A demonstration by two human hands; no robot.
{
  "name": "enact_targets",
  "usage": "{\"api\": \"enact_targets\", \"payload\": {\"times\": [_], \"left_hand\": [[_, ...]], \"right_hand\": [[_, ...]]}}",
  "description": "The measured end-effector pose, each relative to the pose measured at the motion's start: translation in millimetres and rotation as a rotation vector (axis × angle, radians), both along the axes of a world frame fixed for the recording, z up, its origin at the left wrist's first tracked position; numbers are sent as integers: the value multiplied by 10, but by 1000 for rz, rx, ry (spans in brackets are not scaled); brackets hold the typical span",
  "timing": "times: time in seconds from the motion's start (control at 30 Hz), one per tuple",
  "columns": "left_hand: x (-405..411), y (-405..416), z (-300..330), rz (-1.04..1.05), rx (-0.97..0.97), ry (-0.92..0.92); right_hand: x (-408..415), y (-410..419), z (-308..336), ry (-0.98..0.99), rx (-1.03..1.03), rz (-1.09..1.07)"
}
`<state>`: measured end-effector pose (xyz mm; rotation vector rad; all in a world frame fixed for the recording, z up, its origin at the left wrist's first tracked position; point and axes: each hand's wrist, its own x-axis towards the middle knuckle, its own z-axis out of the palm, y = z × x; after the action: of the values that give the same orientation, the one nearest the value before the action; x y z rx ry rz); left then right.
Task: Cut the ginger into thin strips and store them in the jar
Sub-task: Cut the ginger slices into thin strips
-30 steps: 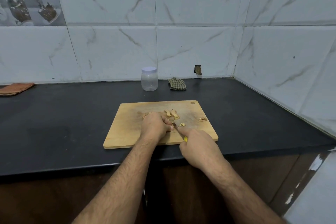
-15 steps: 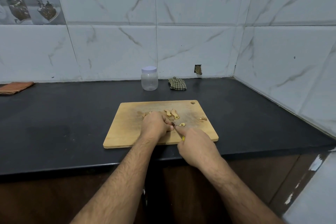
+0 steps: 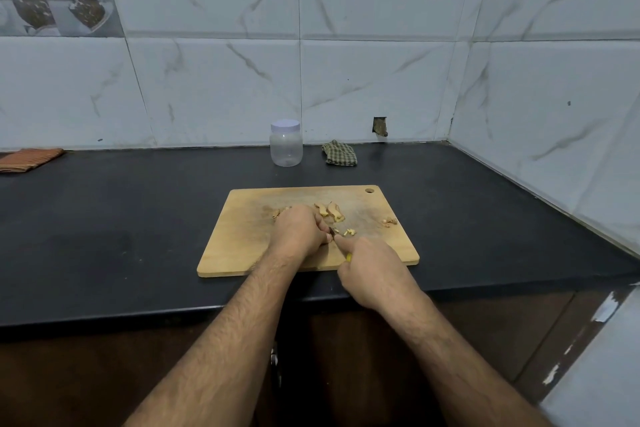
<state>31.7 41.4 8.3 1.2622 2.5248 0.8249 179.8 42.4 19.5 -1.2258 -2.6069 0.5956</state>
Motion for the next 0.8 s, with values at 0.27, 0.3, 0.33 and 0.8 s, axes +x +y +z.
{"api": "enact_targets", "payload": {"times": [0.27,0.3,0.33,0.8], "left_hand": [[-5,-20,-33,5,14,-1],[-5,-24,-30,3,14,-8],[-12,-23,-29,3,15,-16],[-46,6,19,49,5,-139]], "right_hand": [[82,-115,-72,-112,58,1],[120,-125,-77,-107,63,-4],[148,-129,-76,-104,67,-7],[49,-87,-48,37,0,-40]]}}
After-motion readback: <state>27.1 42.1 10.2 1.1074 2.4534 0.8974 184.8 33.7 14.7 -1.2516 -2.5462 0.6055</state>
